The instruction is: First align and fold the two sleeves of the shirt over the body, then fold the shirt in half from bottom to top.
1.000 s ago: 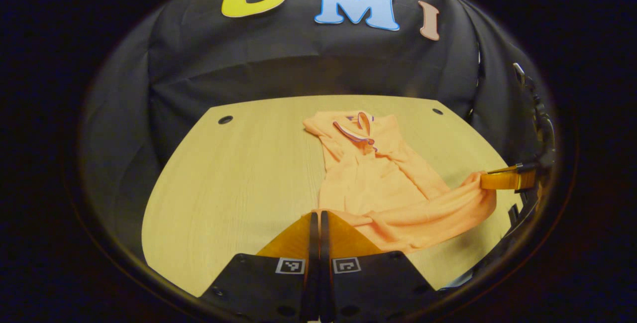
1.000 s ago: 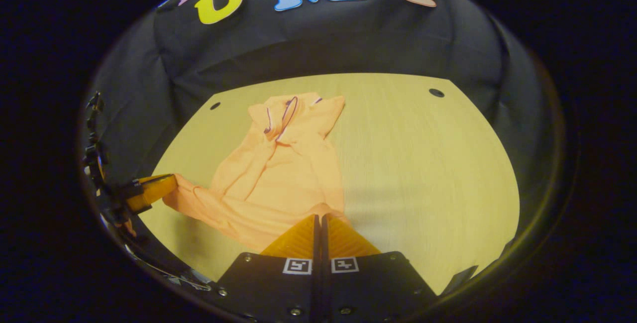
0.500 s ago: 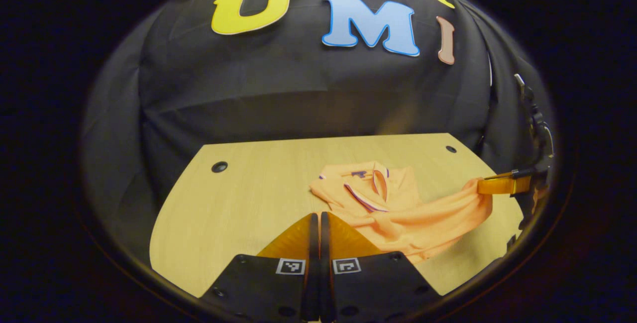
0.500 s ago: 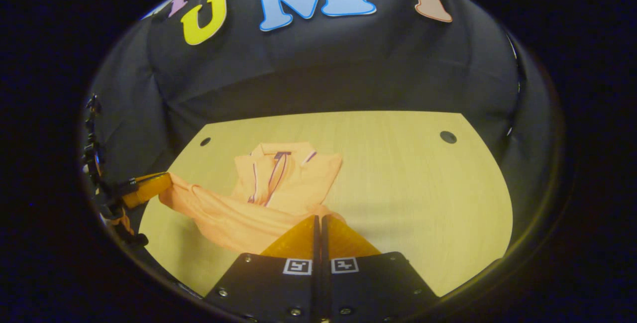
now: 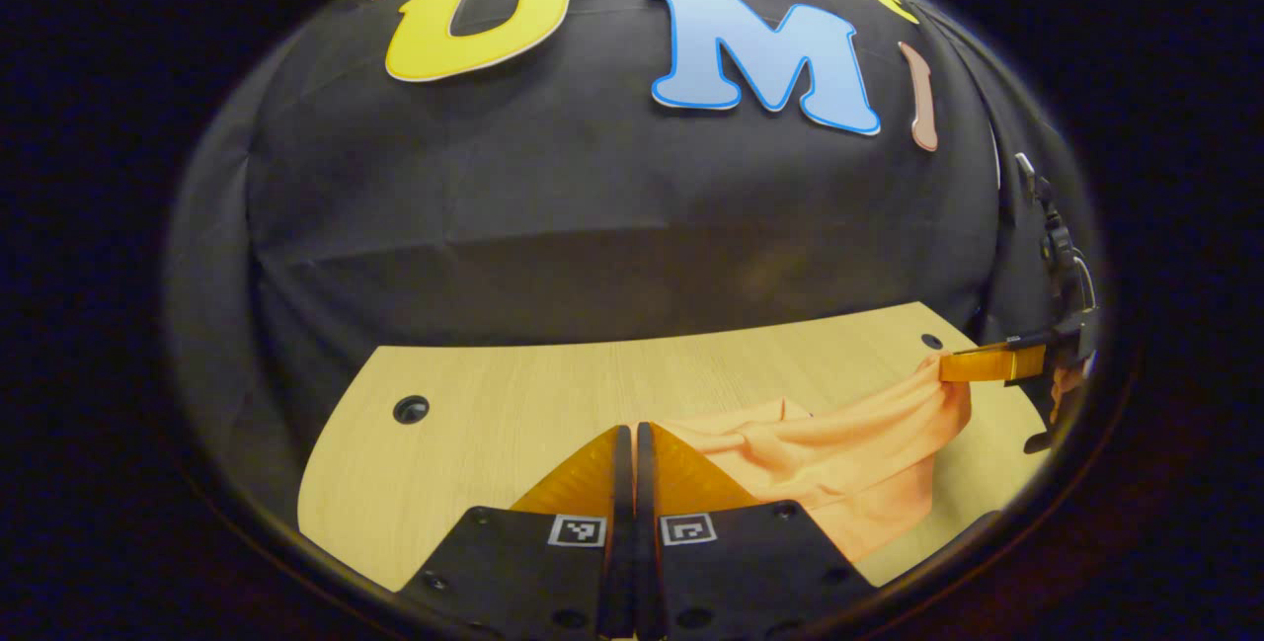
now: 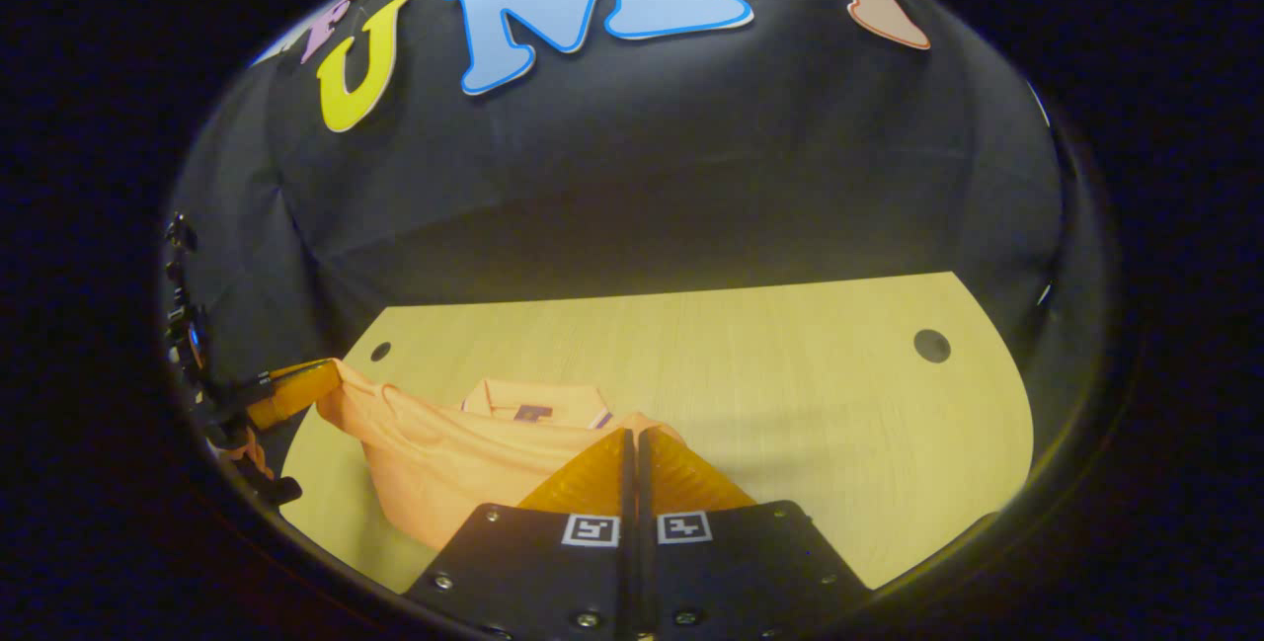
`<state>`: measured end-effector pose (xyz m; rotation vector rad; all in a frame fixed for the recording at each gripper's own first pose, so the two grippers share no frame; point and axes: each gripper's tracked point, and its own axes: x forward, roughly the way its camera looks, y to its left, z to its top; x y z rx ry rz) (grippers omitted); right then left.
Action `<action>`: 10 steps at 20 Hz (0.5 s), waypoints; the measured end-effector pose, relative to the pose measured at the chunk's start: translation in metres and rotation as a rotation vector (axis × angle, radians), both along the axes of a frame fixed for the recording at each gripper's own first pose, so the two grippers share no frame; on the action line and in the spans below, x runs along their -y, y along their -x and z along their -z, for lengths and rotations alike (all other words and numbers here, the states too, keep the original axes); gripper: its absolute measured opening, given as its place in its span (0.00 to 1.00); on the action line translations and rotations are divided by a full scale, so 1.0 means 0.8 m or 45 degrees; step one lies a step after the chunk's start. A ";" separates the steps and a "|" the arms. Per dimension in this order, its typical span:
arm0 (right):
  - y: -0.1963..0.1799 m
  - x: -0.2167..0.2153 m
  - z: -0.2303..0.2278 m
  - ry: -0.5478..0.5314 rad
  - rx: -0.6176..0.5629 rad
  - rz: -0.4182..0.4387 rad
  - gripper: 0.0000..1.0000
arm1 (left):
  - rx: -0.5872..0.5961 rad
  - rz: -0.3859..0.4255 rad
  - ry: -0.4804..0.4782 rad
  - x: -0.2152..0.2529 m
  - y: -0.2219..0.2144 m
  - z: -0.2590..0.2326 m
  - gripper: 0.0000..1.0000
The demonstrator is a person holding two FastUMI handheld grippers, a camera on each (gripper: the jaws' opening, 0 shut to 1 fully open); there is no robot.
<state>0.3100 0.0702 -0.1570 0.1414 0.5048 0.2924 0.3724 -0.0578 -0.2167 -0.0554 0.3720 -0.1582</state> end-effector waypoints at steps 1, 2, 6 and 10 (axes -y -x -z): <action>-0.015 0.000 0.000 -0.007 0.010 0.007 0.00 | 0.011 -0.004 0.008 -0.002 -0.016 0.000 0.07; -0.028 0.000 0.002 -0.017 0.017 0.014 0.00 | 0.020 -0.010 0.009 -0.004 -0.034 0.002 0.06; -0.073 -0.002 0.022 -0.036 0.029 0.030 0.00 | 0.060 0.005 -0.021 -0.005 -0.084 0.012 0.06; -0.100 -0.002 0.060 -0.020 0.019 0.036 0.00 | 0.050 0.024 -0.043 0.002 -0.111 0.044 0.06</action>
